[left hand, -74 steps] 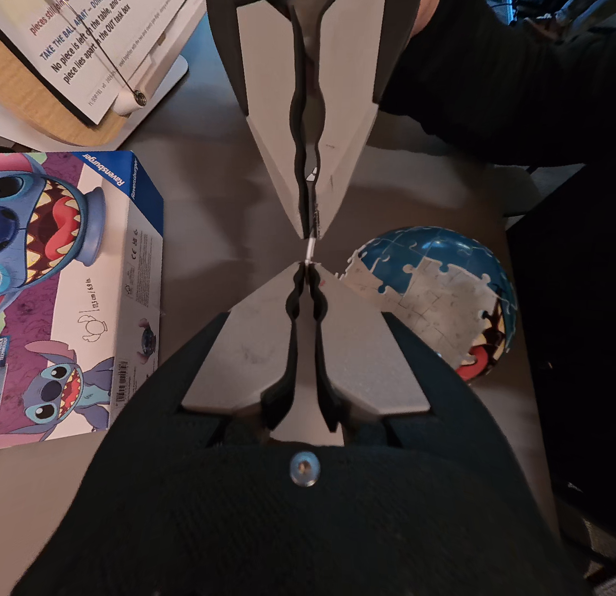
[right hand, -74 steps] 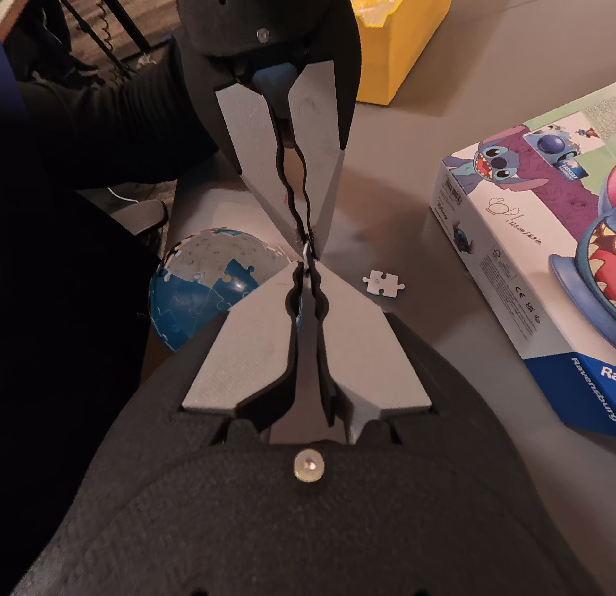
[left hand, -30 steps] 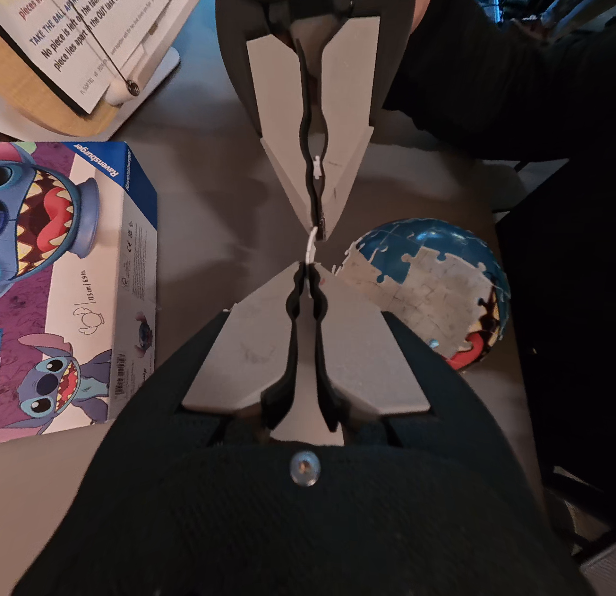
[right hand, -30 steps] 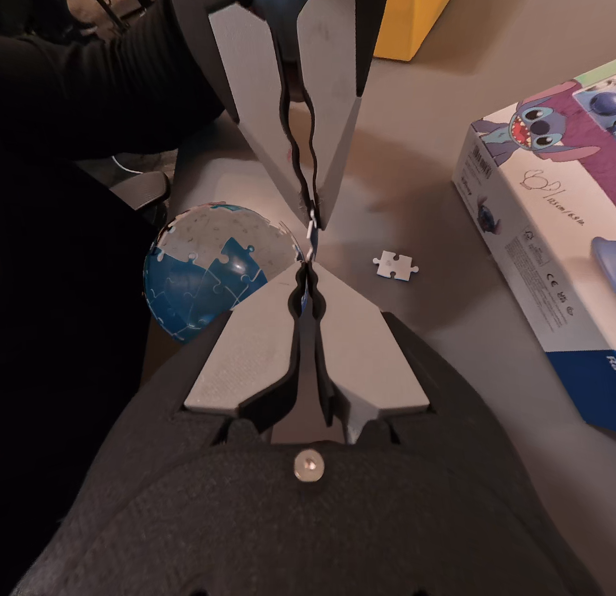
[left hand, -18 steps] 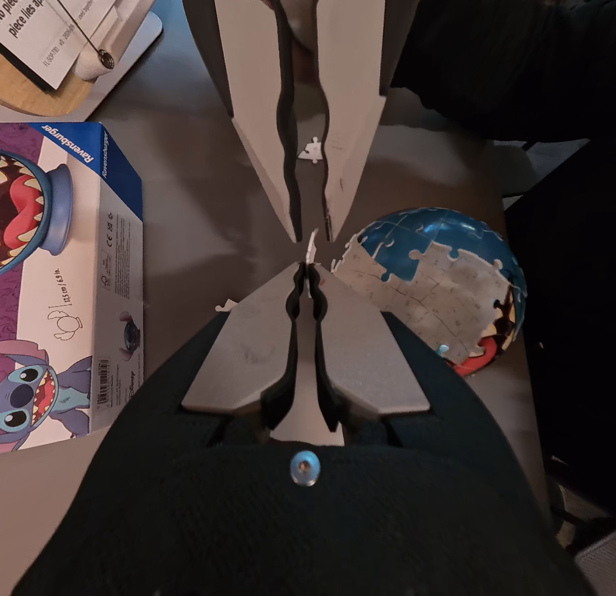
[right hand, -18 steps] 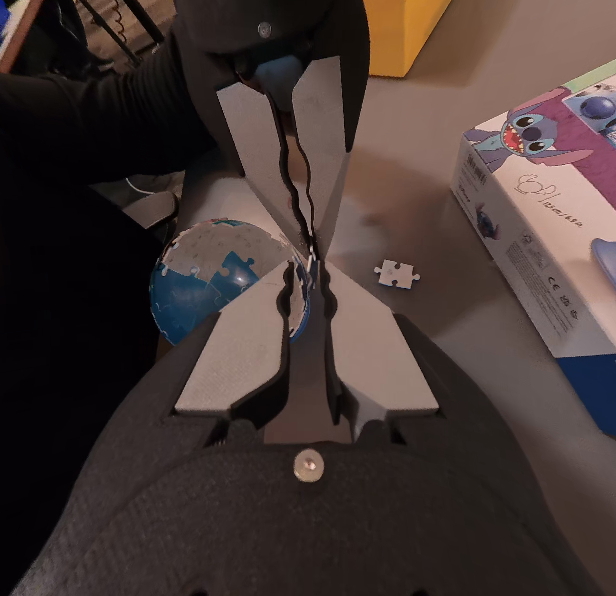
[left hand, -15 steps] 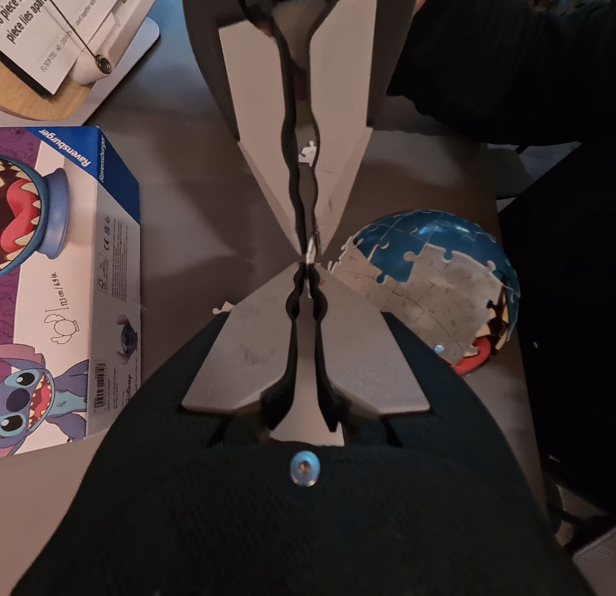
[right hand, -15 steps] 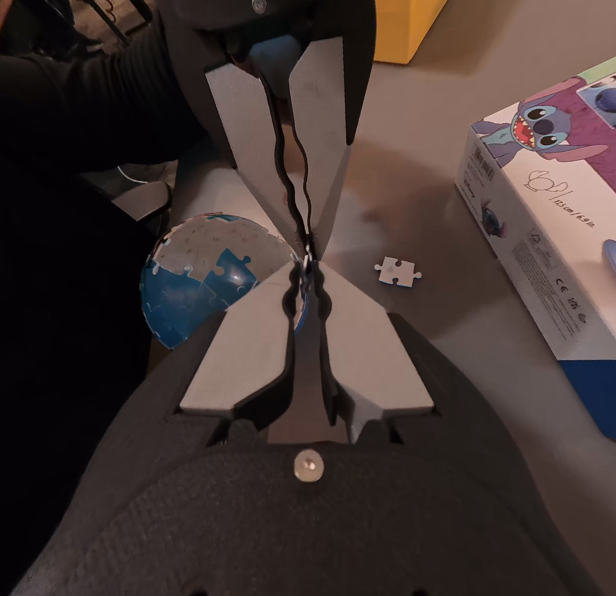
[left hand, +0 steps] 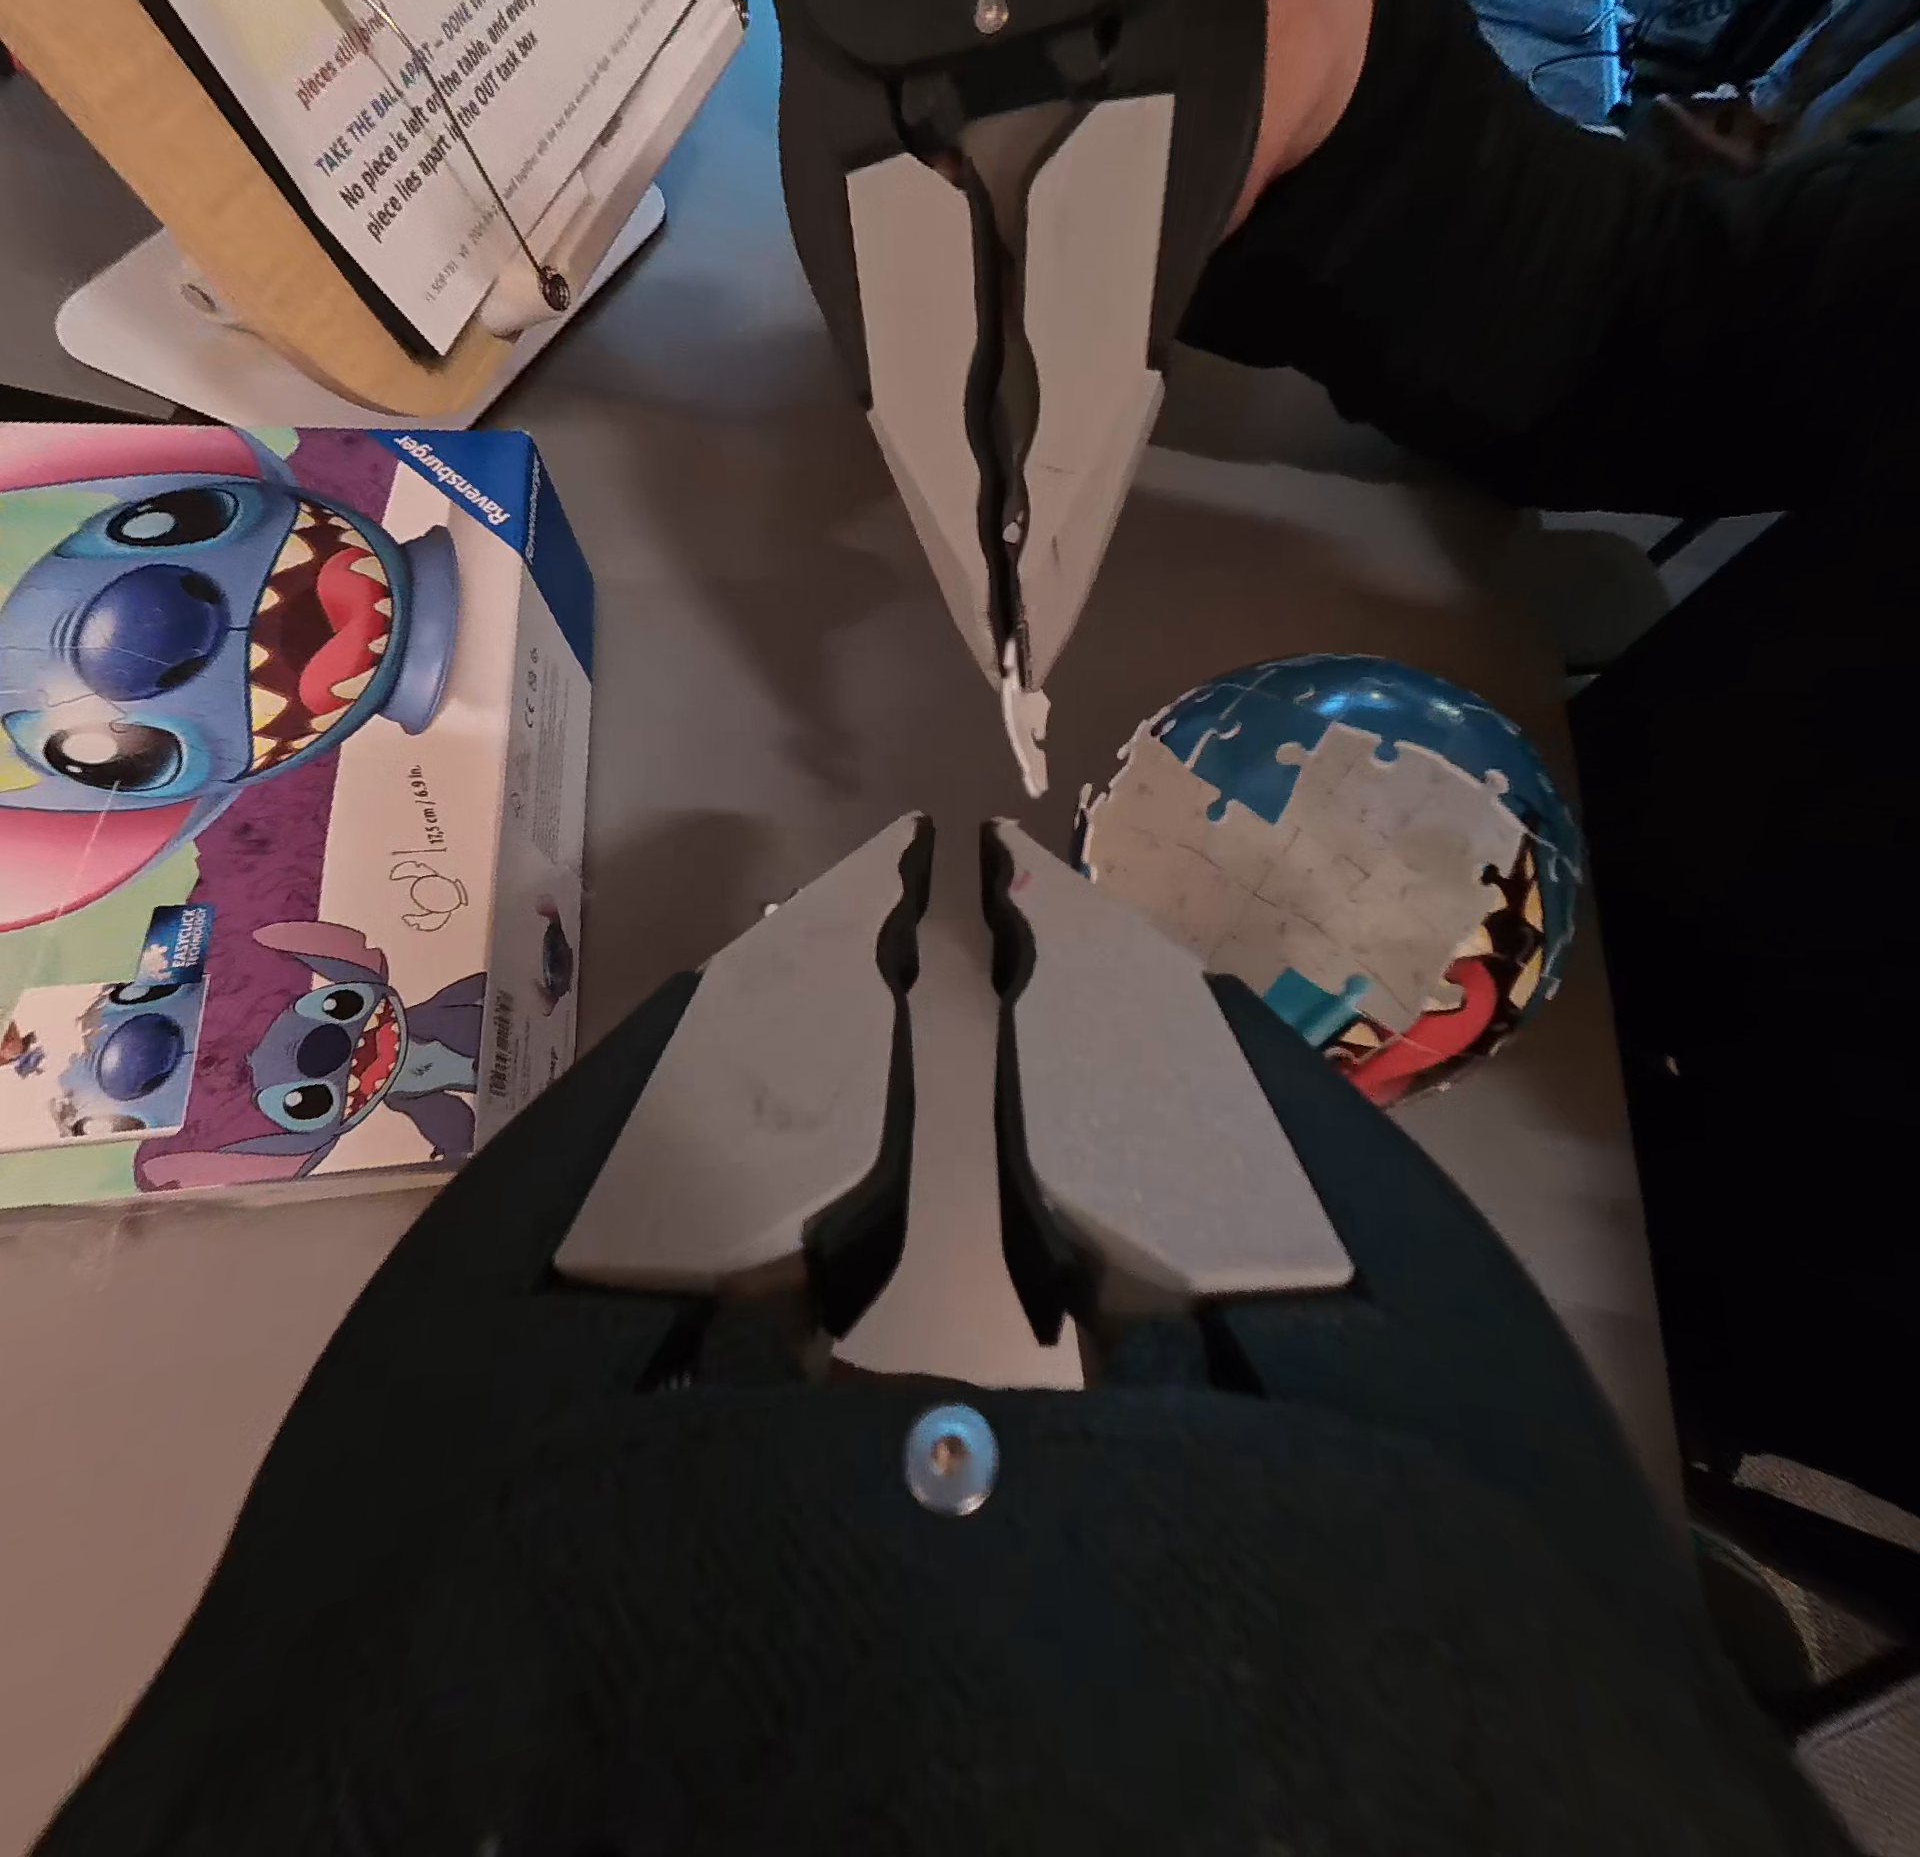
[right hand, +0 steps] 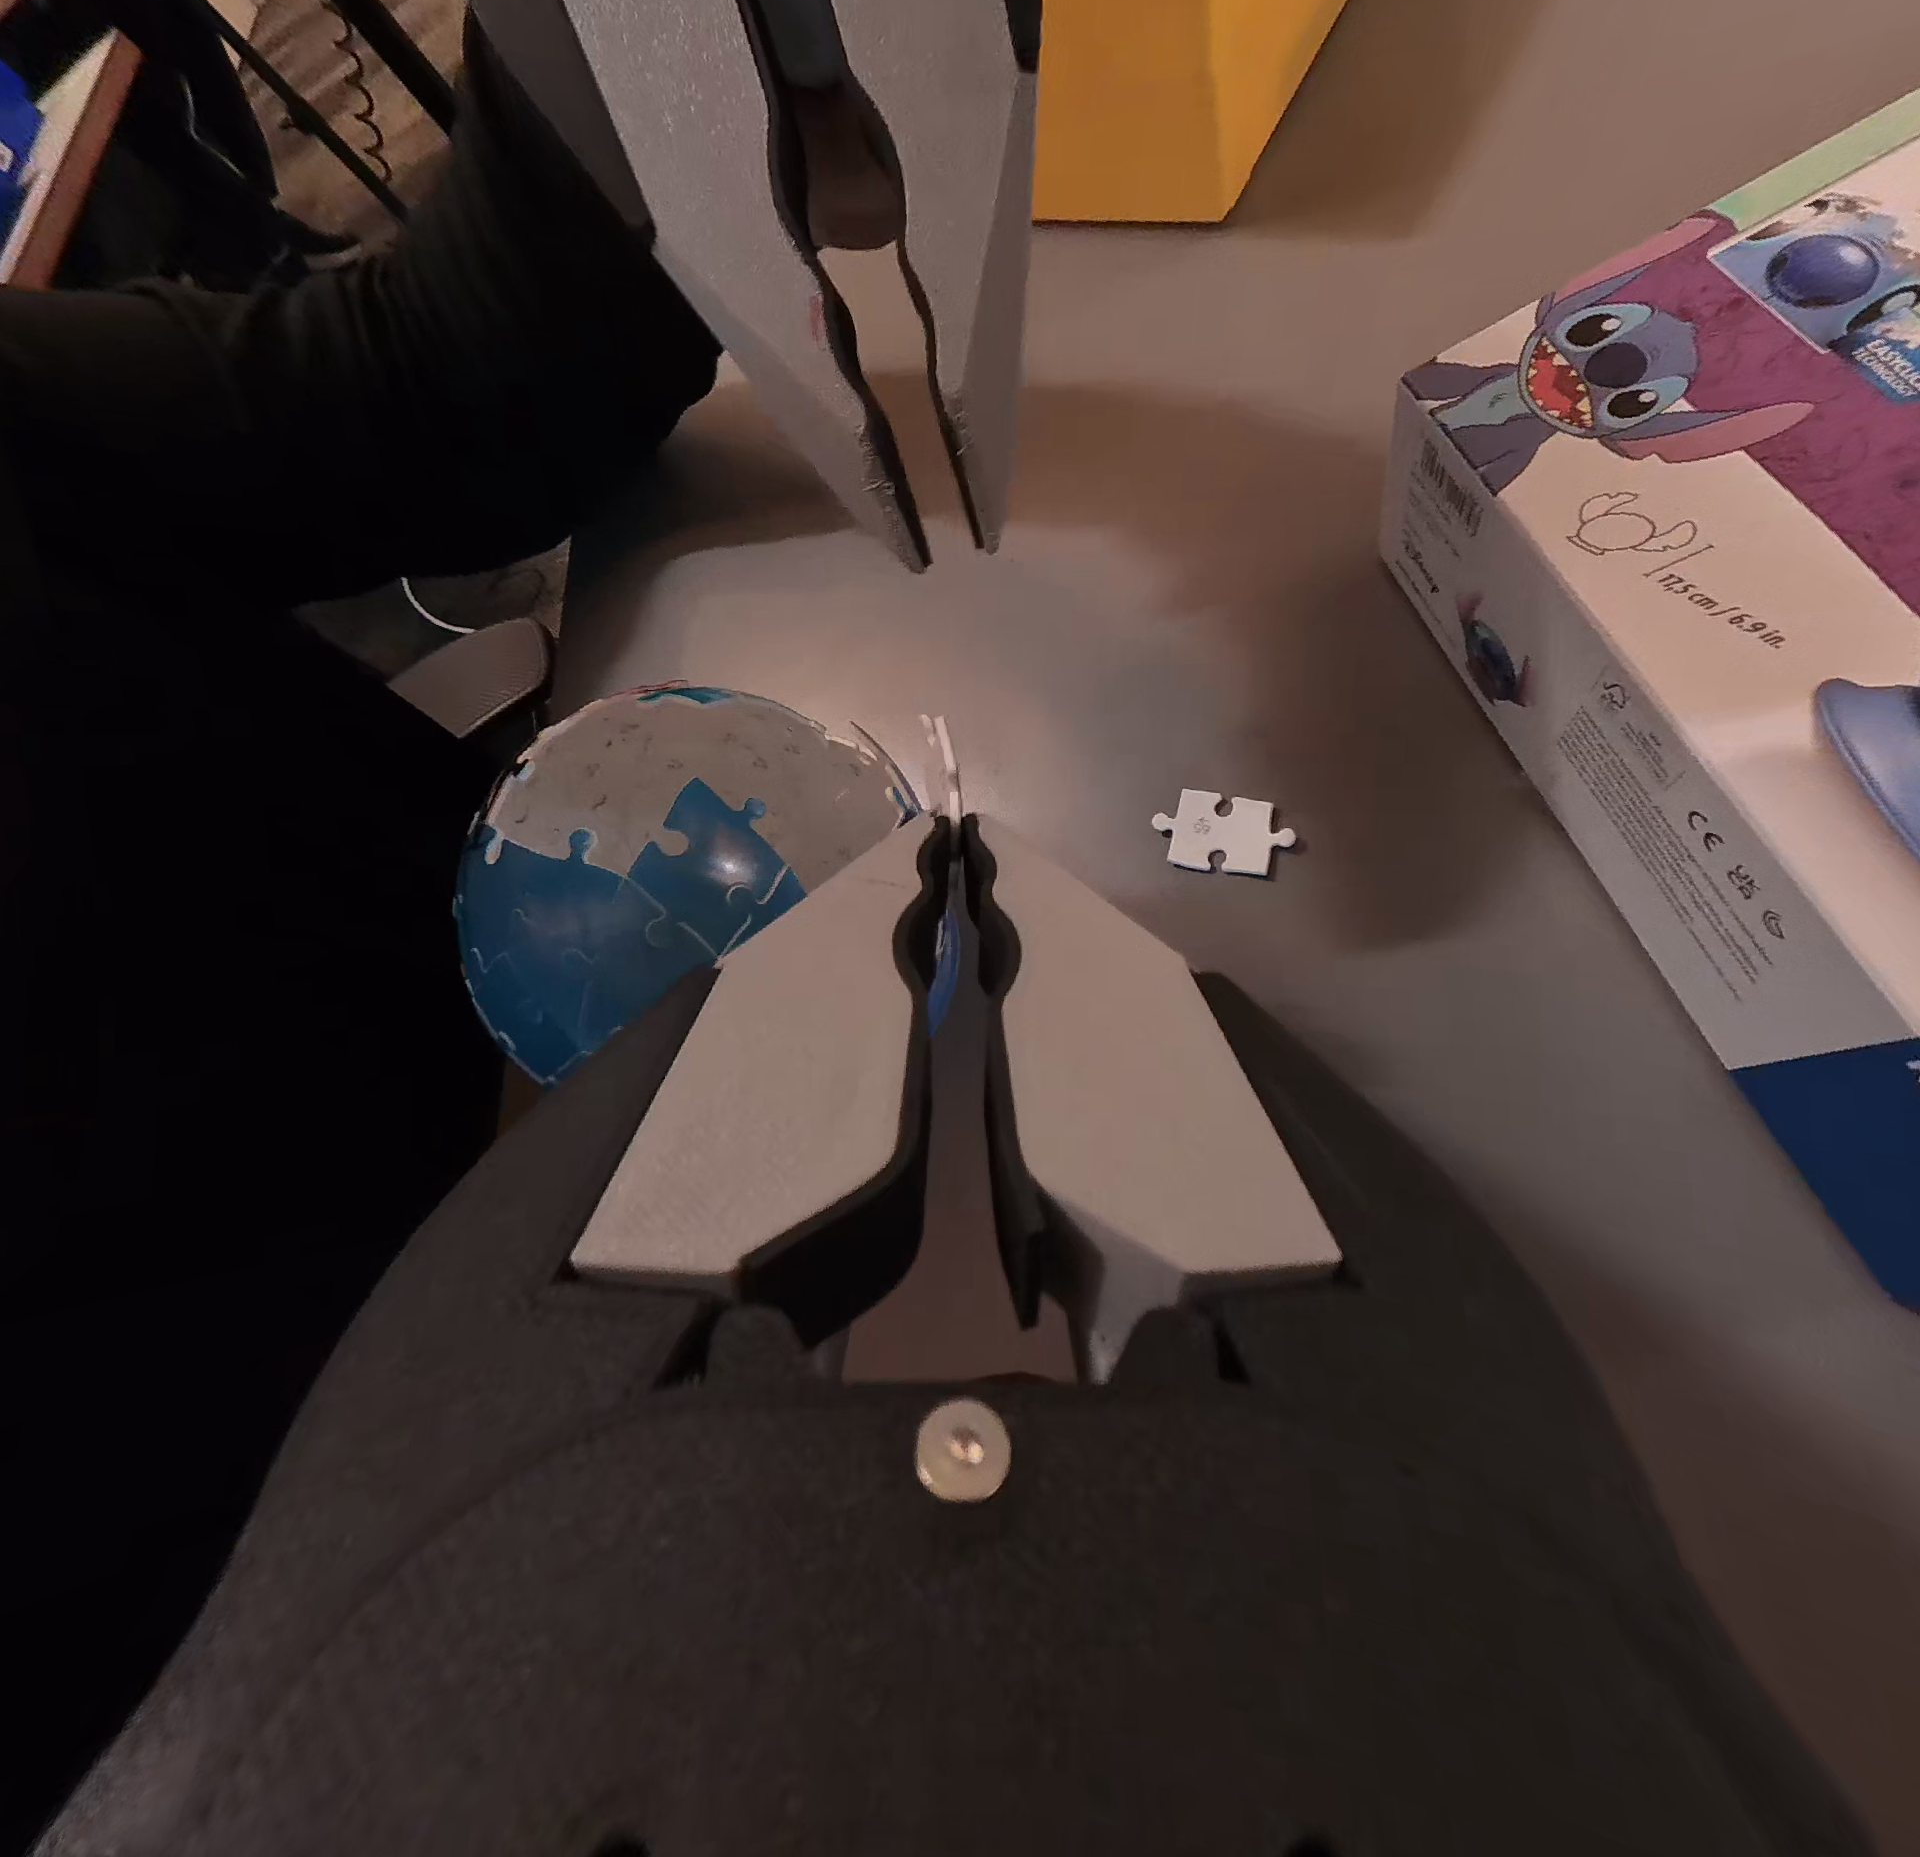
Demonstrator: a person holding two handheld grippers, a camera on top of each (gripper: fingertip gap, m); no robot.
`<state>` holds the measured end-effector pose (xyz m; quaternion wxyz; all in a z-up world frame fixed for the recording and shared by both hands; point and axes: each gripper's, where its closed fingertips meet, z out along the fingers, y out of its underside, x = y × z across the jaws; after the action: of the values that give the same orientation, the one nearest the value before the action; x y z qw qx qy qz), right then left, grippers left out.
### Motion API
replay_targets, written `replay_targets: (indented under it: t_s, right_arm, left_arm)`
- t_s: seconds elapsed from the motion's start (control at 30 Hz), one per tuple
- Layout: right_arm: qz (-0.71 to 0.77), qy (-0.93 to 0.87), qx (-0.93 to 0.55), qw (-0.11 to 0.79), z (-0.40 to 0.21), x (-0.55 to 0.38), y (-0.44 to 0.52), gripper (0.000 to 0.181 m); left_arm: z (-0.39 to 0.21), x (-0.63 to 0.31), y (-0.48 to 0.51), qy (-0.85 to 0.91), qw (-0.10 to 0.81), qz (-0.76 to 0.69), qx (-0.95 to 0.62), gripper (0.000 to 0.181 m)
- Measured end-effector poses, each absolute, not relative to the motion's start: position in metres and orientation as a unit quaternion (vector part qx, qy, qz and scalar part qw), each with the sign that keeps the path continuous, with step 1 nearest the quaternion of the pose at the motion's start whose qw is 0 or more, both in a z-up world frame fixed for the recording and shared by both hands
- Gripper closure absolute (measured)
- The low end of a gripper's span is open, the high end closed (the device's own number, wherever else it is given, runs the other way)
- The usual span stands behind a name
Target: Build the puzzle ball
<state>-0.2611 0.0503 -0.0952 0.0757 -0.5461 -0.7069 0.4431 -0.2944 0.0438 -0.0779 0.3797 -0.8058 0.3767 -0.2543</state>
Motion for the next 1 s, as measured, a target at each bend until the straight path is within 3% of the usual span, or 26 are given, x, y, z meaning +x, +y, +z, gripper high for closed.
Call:
replay_targets:
  t_s: [0.27,0.43,0.77,0.87,1.0]
  right_arm:
    - [0.432,-0.716,-0.544,0.063,-0.102,-0.26,0.043,0.181]
    - [0.481,-0.676,-0.547,0.11,-0.082,-0.277,0.051,0.181]
    - [0.58,-0.58,-0.531,0.212,-0.035,-0.292,0.07,0.181]
    - [0.609,-0.561,-0.518,0.214,-0.027,-0.293,0.067,0.181]
    - [0.607,-0.558,-0.518,0.227,-0.027,-0.295,0.07,0.181]
  left_arm:
    - [-0.085,-0.29,0.045,0.381,0.371,-0.248,-0.81,0.175]
    - [-0.092,-0.285,0.044,0.39,0.361,-0.244,-0.811,0.173]
    - [-0.072,-0.287,0.06,0.346,0.415,-0.269,-0.797,0.169]
    - [-0.054,-0.28,0.058,0.346,0.447,-0.301,-0.768,0.18]
    - [-0.051,-0.287,0.063,0.345,0.465,-0.275,-0.768,0.181]
